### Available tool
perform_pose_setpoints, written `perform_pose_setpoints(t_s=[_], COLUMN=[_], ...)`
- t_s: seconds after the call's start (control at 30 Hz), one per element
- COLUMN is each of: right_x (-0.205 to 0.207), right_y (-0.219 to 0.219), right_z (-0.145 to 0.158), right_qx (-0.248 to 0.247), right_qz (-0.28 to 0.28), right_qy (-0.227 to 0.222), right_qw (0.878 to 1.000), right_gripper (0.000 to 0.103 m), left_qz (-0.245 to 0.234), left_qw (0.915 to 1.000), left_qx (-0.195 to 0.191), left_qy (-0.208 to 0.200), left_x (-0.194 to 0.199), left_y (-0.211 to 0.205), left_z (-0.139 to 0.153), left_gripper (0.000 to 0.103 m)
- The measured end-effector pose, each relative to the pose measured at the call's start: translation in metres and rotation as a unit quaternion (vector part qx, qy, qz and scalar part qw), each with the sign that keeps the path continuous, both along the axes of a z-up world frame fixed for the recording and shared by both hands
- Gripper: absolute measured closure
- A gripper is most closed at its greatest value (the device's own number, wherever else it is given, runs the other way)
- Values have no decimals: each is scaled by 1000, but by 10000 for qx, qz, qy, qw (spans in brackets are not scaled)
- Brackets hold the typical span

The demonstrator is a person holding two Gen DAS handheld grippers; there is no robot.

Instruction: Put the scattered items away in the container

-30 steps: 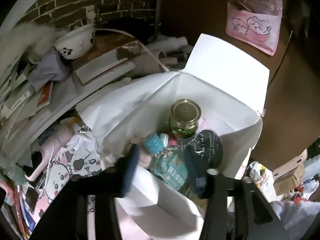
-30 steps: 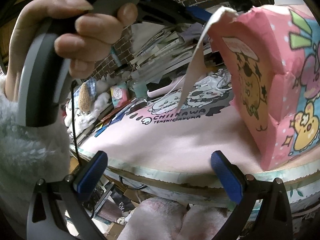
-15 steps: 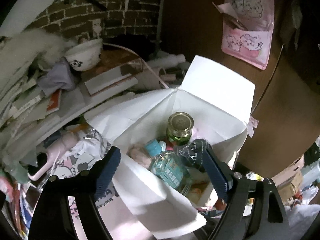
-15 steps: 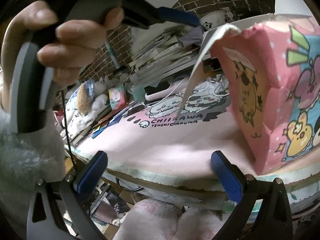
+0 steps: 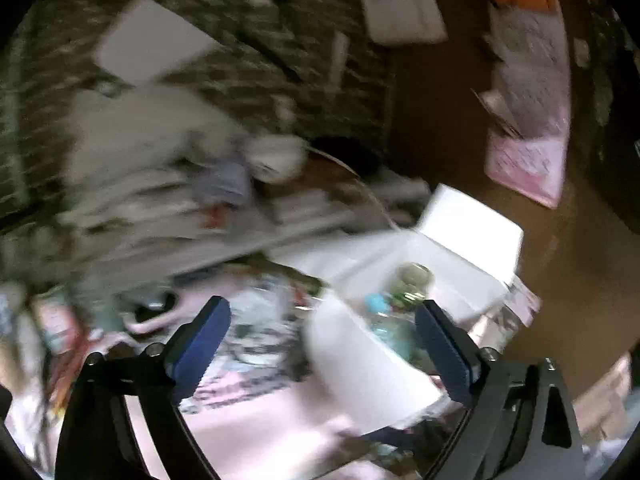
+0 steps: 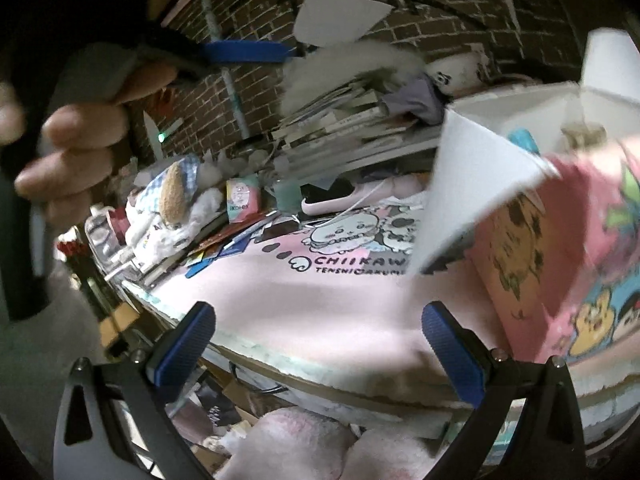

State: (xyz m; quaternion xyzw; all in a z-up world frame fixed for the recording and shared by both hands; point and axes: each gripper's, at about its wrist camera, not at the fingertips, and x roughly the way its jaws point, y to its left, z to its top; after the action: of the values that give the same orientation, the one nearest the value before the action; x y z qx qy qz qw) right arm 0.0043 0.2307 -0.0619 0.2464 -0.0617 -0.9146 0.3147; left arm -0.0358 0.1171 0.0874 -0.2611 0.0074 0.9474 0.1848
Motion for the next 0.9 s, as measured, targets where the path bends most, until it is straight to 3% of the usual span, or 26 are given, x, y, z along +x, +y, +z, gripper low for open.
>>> perform_pose_setpoints(t_s=[0.13,0.23,0.3,0.43,0.6,0.73,0.9], right_x=[4,5,5,2,2,16,22], right_y=[-19,-34,-42,-48,-58,-71,-63], right_z=[16,33,46,62,78,91,109], right_qx=[307,634,781,610,384,470,561], right_qz=[3,-89,-230,-212,278,534,127], right_qy=[268,387,404,190,1,477,878], right_qw=[9992,9972,9959,9977,9989,9963,9945], right_gripper=[0,0,0,0,0,0,0], left_qz=[929,1513,1800,2071,2239,2376,2296], left_qw=[9938,9856,9815,9773,9735,9702,9726], left_qx=[132,219,256,109,-21,-110,-147], left_qy=[594,727,595,440,461,457,351], left_x=[34,47,50,50,55,59,57], left_y=[-43,-67,-82,-93,-100,-102,-100], left_z=[10,11,8,1,-3,-3,-5], left_gripper=[1,1,1,1,1,1,1])
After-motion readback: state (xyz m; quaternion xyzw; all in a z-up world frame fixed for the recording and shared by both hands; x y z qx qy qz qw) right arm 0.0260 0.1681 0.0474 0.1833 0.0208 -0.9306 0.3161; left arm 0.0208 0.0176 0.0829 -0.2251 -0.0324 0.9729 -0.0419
